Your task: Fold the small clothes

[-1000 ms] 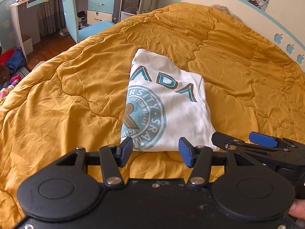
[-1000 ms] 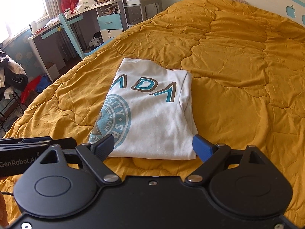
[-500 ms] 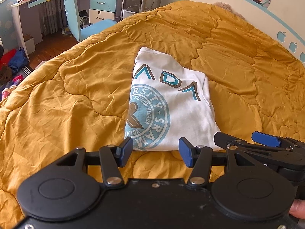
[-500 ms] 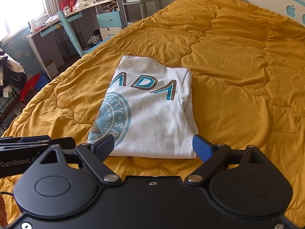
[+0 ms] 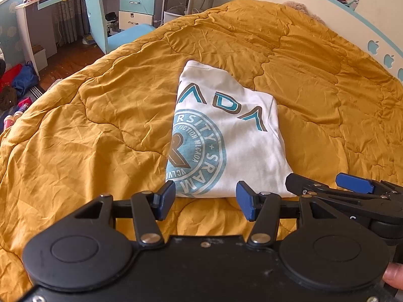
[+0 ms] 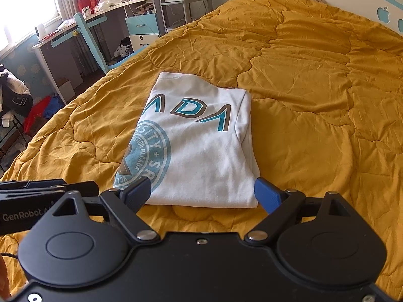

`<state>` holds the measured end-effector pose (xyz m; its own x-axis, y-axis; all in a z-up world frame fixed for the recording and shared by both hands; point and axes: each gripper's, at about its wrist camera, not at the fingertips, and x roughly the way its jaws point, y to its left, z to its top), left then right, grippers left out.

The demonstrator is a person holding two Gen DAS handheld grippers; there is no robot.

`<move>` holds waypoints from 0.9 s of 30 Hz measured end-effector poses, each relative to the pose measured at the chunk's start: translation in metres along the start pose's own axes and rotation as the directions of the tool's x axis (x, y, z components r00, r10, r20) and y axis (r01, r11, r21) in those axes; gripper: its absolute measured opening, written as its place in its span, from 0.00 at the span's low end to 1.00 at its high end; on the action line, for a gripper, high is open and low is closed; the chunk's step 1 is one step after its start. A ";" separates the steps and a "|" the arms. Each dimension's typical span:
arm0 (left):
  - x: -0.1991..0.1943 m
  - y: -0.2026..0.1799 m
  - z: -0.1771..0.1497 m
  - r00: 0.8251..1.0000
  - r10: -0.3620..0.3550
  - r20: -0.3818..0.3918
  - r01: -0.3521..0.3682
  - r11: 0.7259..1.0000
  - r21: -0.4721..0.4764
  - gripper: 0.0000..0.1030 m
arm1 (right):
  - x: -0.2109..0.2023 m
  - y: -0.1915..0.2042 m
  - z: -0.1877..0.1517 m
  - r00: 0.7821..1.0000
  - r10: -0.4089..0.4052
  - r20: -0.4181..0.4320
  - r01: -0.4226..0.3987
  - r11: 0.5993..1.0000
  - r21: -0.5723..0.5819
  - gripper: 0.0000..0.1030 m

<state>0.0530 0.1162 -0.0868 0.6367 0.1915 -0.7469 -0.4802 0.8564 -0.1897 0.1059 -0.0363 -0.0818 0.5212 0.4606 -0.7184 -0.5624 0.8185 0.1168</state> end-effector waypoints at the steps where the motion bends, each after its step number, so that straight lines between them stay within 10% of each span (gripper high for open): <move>1: 0.000 0.000 0.000 1.000 0.000 0.001 0.000 1.000 -0.001 0.55 | 0.000 0.000 0.000 1.000 0.000 -0.001 0.000 1.000 0.000 0.88; 27: 0.009 -0.001 0.002 0.999 0.026 -0.044 -0.026 1.000 0.011 0.56 | 0.004 -0.004 -0.001 0.999 -0.028 -0.029 0.028 0.999 -0.021 0.88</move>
<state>0.0602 0.1182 -0.0916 0.5967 0.1929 -0.7790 -0.4900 0.8563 -0.1633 0.1100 -0.0378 -0.0859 0.5180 0.4270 -0.7412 -0.5609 0.8238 0.0826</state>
